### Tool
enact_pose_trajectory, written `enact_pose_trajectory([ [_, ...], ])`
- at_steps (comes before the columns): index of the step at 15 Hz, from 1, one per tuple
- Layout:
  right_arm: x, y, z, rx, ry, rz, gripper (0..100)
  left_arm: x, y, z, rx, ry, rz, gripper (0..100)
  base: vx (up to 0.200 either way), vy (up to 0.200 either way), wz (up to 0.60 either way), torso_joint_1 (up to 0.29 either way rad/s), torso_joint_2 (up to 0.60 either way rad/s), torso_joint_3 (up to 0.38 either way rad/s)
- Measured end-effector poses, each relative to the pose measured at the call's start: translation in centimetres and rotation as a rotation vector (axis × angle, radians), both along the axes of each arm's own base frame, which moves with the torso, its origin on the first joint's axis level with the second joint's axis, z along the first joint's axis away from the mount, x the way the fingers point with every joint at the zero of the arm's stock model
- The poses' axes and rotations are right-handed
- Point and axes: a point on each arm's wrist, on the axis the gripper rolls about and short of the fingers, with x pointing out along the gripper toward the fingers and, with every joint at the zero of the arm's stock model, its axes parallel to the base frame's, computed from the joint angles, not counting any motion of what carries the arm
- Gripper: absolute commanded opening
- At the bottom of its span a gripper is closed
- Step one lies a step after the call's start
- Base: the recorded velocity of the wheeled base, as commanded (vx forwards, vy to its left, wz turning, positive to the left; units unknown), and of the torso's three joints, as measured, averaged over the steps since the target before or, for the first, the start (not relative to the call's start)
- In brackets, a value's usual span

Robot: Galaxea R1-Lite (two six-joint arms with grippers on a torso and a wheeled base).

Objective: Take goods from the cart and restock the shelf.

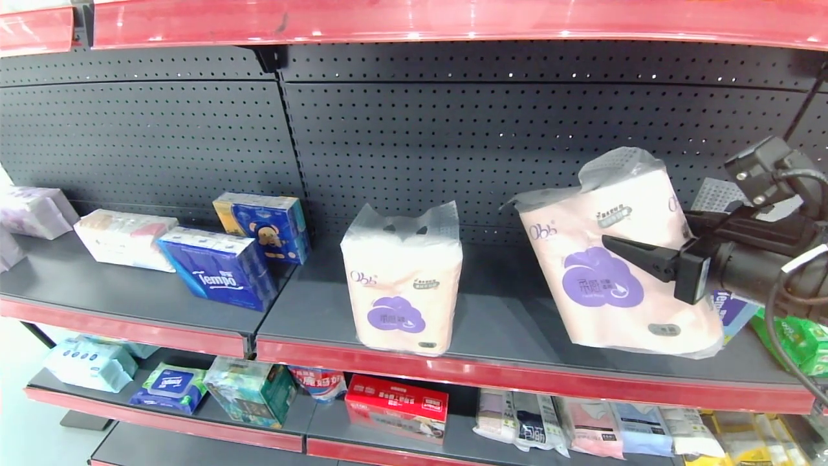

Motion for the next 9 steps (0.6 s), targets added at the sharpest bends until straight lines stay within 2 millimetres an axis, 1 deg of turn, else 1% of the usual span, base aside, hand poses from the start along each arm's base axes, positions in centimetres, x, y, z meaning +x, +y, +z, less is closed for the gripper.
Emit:
enact_pose_trajectory([
  [3,1.8,0.5,-0.7,0.008,-0.025,-0.001,0,0.0,0.0,0.0,0.0,0.0,0.0,100,0.0,0.0,0.0,0.0,0.0,0.0],
  [6,3.2,0.8,-1.7,0.009,-0.002,-0.002,0,0.0,0.0,0.0,0.0,0.0,0.0,100,0.0,0.0,0.0,0.0,0.0,0.0],
  [9,4.5,1.1,-1.9,0.027,-0.003,-0.007,0,0.0,0.0,0.0,0.0,0.0,0.0,100,0.0,0.0,0.0,0.0,0.0,0.0],
])
